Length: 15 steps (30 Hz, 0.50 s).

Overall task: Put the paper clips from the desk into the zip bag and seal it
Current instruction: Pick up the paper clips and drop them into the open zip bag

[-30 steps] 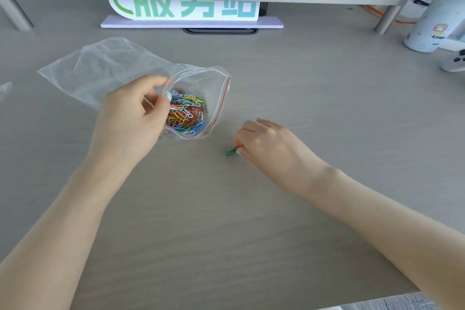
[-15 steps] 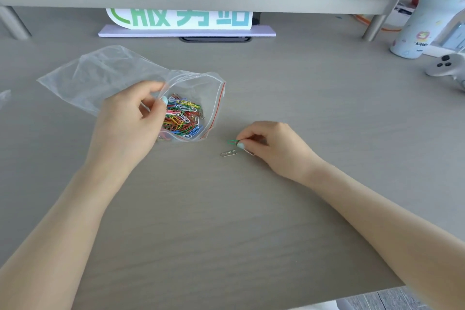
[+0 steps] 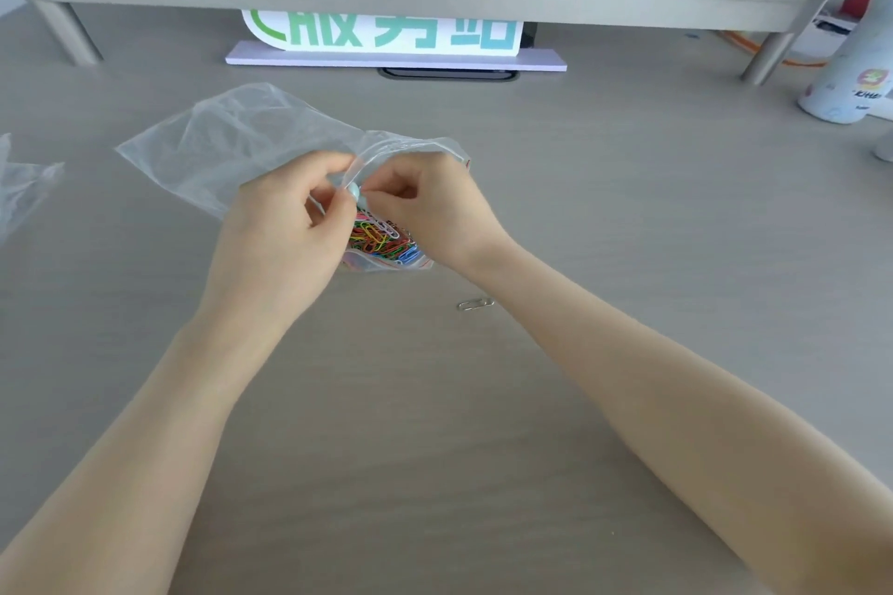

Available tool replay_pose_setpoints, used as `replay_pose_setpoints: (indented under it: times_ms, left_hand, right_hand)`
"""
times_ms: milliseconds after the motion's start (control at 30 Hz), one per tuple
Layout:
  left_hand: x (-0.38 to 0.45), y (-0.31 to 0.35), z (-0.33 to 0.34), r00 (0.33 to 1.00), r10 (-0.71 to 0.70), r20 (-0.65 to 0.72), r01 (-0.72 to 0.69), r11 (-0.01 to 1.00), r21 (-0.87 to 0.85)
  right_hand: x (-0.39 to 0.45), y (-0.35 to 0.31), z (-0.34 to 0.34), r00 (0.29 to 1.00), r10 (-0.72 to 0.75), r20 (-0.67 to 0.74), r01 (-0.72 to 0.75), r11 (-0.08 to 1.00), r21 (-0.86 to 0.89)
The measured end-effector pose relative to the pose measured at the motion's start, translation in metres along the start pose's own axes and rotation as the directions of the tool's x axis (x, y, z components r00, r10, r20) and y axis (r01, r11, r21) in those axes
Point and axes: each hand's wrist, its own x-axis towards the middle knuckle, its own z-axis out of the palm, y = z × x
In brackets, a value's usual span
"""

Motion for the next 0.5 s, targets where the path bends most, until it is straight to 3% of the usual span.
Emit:
replay_pose_setpoints:
  times_ms: [133,300,500]
  left_hand:
    - [0.001,0.000,-0.001,1.000,0.003,-0.003,-0.003,1.000,-0.009]
    - [0.000,0.002,0.001,1.000,0.012,0.003,-0.012,1.000,-0.014]
    - [-0.001,0.003,0.001,1.000,0.008,0.010,-0.008,1.000,-0.011]
  right_hand:
    - [-0.002,0.006,-0.002,0.997,-0.050,0.053,0.055,0.993,-0.103]
    - [-0.029,0.023,-0.040,0.998,-0.044,0.051,0.050,0.992,-0.113]
    - [-0.079,0.048,-0.075,0.979,0.091,0.184,-0.052,0.977,-0.207]
